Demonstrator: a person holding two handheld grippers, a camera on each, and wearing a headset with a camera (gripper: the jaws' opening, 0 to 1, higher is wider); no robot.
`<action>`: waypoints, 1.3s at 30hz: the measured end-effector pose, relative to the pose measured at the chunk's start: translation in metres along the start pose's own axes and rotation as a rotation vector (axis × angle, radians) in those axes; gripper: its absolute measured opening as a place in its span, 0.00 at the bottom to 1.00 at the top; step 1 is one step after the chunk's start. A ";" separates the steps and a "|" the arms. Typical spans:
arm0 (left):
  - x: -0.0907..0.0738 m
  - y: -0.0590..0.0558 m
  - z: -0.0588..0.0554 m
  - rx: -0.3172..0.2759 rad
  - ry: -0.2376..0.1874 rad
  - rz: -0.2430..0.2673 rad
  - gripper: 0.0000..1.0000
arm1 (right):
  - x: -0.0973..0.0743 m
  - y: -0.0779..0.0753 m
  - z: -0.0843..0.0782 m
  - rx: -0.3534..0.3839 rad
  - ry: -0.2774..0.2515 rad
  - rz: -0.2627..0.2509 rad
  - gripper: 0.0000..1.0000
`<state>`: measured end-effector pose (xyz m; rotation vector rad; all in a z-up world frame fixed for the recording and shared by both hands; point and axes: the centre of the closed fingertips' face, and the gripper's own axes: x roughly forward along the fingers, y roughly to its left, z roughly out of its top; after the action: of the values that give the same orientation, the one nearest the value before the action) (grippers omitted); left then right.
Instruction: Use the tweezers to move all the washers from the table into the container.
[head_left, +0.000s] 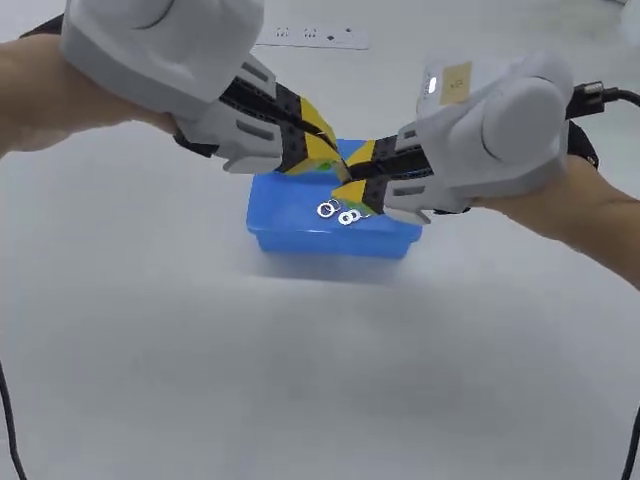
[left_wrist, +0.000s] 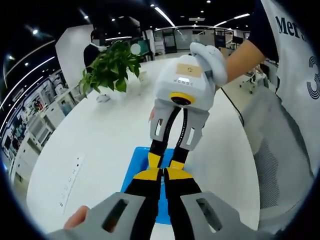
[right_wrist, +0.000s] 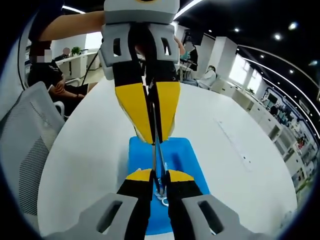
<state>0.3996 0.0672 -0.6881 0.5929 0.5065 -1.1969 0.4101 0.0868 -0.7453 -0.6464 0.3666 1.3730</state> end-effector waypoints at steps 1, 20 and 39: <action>0.002 0.000 -0.001 -0.003 0.001 -0.001 0.06 | 0.003 -0.002 -0.003 0.005 0.001 0.001 0.11; 0.025 0.012 -0.017 -0.033 0.013 -0.019 0.07 | 0.025 -0.008 -0.019 0.080 0.000 -0.009 0.11; 0.022 0.006 -0.014 -0.012 0.021 -0.020 0.06 | 0.024 -0.006 -0.019 0.058 0.009 0.002 0.12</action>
<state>0.4113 0.0627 -0.7114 0.5920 0.5386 -1.2064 0.4224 0.0935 -0.7727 -0.6049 0.4134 1.3570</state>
